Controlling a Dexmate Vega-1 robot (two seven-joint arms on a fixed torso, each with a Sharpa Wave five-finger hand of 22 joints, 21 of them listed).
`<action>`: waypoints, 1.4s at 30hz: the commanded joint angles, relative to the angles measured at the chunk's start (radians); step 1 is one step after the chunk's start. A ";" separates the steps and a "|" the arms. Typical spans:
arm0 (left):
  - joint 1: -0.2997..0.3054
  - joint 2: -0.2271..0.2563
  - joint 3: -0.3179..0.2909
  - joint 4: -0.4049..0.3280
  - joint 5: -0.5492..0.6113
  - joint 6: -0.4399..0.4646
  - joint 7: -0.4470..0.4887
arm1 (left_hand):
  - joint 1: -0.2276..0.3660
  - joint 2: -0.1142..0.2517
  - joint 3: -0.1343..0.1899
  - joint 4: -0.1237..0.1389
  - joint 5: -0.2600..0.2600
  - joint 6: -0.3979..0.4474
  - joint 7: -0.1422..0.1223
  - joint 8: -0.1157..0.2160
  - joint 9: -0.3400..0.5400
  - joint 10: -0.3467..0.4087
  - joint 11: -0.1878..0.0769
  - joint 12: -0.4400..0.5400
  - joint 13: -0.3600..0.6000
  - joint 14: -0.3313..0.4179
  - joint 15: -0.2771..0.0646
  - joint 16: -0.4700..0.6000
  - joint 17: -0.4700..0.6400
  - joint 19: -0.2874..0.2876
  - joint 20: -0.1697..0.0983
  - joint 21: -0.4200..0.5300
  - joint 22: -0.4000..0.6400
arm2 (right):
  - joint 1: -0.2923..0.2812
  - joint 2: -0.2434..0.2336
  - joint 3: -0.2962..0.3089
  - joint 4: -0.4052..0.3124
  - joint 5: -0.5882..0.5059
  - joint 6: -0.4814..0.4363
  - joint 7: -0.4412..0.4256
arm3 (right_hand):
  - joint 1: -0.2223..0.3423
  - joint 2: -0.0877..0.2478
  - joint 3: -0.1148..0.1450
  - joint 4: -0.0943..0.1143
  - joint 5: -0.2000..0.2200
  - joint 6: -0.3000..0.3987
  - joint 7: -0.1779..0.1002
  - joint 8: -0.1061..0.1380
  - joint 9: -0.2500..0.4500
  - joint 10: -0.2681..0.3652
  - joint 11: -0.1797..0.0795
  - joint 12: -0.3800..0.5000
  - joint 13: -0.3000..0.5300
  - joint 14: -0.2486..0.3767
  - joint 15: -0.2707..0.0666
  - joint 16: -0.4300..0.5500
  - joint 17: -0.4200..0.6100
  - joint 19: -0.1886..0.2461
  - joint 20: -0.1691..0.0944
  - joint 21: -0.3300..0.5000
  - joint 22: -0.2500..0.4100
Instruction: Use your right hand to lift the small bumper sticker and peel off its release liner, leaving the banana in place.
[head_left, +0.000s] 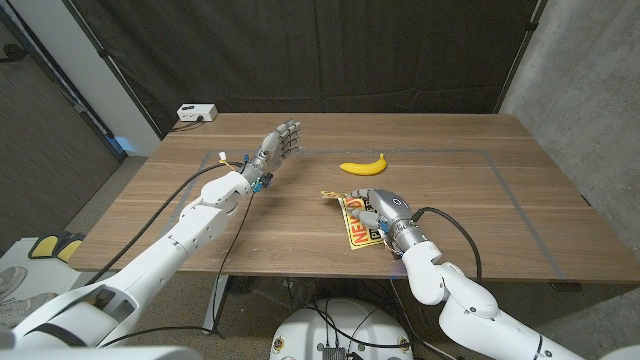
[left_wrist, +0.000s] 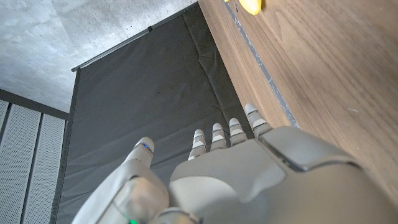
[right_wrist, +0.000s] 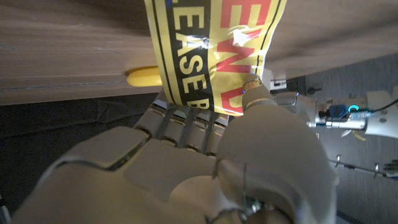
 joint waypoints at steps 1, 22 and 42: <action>-0.040 0.018 0.021 0.016 -0.015 0.014 -0.115 | 0.053 -0.040 0.008 -0.067 -0.007 0.074 0.027 0.024 0.008 0.081 0.023 0.026 0.009 0.110 0.018 0.037 0.008 0.031 0.002 -0.002 0.004 | -0.046 0.115 0.092 0.099 0.130 0.197 -0.378 | 0.002 -0.004 -0.006 0.003 -0.004 -0.005 0.001 -0.007 0.002 -0.009 0.002 -0.005 0.000 -0.007 -0.112 0.007 0.003 0.011 0.001 0.008 0.004; -0.164 0.036 0.078 0.096 -0.081 0.098 -0.454 | 0.236 -0.177 -0.079 -0.224 -0.008 0.586 0.170 0.217 0.099 0.632 -0.021 0.364 0.218 0.681 -0.113 0.371 0.250 0.419 -0.017 0.294 0.159 | 0.018 0.150 0.033 0.188 -0.079 0.112 -0.544 | 0.001 -0.011 -0.017 0.003 -0.006 -0.012 -0.003 -0.021 0.002 -0.016 -0.007 -0.019 -0.004 -0.020 -0.115 0.002 0.000 0.015 -0.002 0.013 0.006; -0.211 -0.074 0.042 0.215 -0.224 0.163 -0.597 | 0.427 -0.091 -0.011 -0.247 -0.022 0.694 0.168 0.233 0.116 0.685 -0.061 0.443 0.295 0.709 -0.146 0.439 0.323 0.385 -0.013 0.330 0.180 | 0.109 0.137 -0.059 0.249 -0.228 0.013 -0.580 | -0.008 -0.015 -0.022 0.008 -0.004 -0.001 -0.008 -0.024 0.002 -0.007 -0.003 -0.024 -0.008 -0.015 -0.130 -0.008 -0.006 0.017 -0.012 0.017 0.007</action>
